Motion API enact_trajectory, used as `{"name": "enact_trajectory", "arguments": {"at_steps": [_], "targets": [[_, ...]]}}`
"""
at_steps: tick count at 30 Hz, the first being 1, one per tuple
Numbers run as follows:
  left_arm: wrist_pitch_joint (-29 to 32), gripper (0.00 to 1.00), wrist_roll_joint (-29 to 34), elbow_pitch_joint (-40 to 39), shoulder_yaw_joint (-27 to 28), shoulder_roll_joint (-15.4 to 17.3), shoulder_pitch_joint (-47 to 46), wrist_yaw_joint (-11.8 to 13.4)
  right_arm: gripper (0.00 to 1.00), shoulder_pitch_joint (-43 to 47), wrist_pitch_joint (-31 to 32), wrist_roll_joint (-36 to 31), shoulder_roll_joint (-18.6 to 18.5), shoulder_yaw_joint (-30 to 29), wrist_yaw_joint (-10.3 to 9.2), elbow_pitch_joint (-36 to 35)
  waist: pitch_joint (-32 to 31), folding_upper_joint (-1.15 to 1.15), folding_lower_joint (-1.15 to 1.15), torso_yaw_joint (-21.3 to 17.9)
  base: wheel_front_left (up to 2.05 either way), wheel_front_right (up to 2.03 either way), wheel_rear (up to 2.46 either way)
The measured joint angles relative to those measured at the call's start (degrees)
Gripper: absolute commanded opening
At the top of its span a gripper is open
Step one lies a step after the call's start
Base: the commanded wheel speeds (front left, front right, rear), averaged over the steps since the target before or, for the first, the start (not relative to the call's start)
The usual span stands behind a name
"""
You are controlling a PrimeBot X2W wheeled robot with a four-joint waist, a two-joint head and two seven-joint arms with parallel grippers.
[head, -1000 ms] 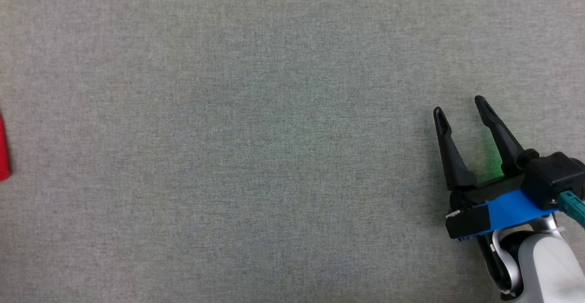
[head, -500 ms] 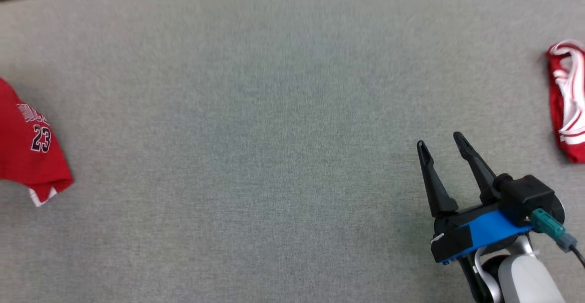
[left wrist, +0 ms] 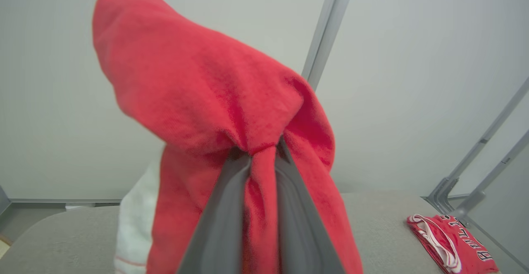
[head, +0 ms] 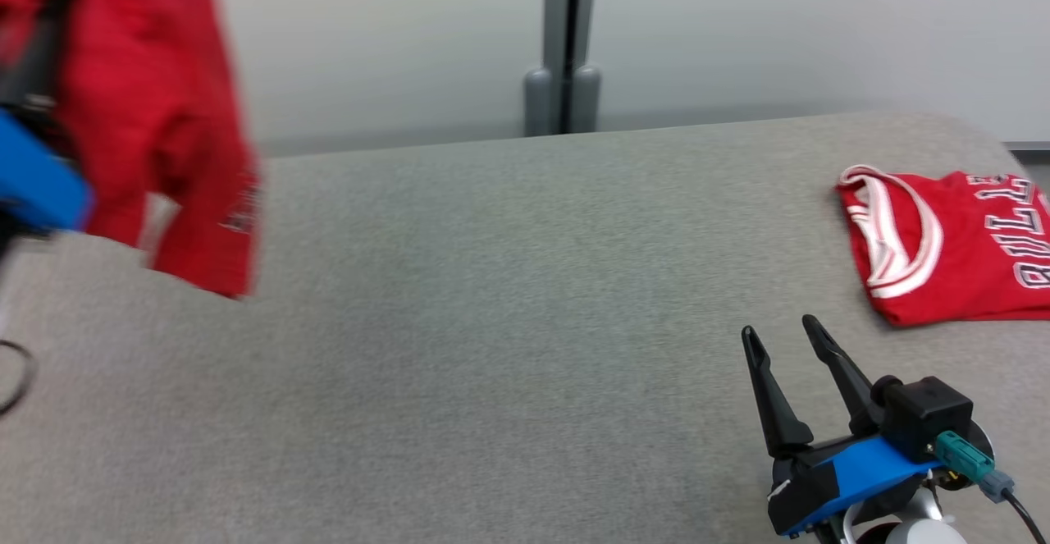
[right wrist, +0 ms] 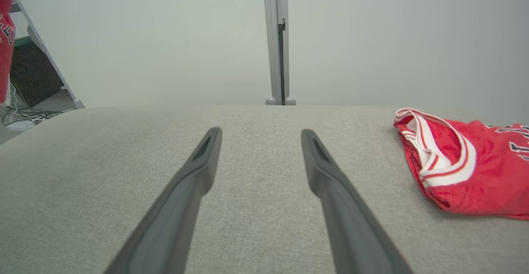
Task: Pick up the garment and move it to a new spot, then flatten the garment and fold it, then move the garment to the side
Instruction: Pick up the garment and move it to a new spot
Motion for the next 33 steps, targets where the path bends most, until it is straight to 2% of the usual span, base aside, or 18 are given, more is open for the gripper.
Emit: {"name": "enact_trajectory", "arguments": {"at_steps": [6,11,18,23,25,26,29,33], "targets": [[2.4,0.00,1.2,-3.8,-10.5,-6.5,0.0,-0.6,1.00,0.1,0.5,0.1,0.2,1.0,0.00,-0.8,-2.0,0.00,0.01,-4.0,0.00,0.00,0.00],[1.9,0.00,0.9,-1.8,-17.5,-13.0,3.0,-1.4,1.00,0.9,1.0,0.2,0.2,1.1,0.00,-1.1,-2.6,0.00,0.01,-6.8,0.00,0.00,0.00],[-4.0,0.00,5.1,9.4,-22.3,-17.3,5.6,-1.9,1.00,0.7,0.5,1.6,0.2,1.8,0.00,-1.1,-1.3,0.00,0.02,-9.8,0.00,0.00,0.00],[-9.5,0.00,10.4,21.4,-25.6,-19.7,7.1,-0.2,1.00,-0.3,-0.2,2.6,0.2,2.5,0.00,-0.5,0.2,0.00,0.02,-11.5,0.00,0.00,0.00],[-11.8,0.84,11.6,25.8,-26.6,-21.2,7.5,0.3,1.00,-0.4,-0.6,2.6,0.2,2.5,0.00,-0.1,0.7,0.00,0.02,-11.8,0.00,0.00,0.00],[-12.7,1.00,12.1,27.7,-27.2,-21.8,7.6,0.2,1.00,-0.5,-0.6,2.6,0.2,2.4,0.00,0.0,0.8,0.00,0.02,-11.9,0.00,0.00,0.00],[-16.2,1.00,13.7,32.5,-28.9,-23.1,7.8,-0.6,1.00,-0.8,-0.8,2.6,0.2,2.2,0.00,0.3,1.0,0.00,0.02,-11.8,0.00,0.00,0.00],[-23.0,1.00,13.3,35.8,-28.2,-25.1,8.7,-1.6,1.00,-0.8,-0.9,2.1,0.2,1.6,0.00,0.5,0.7,0.00,0.02,-10.9,0.00,0.00,0.00]]}}
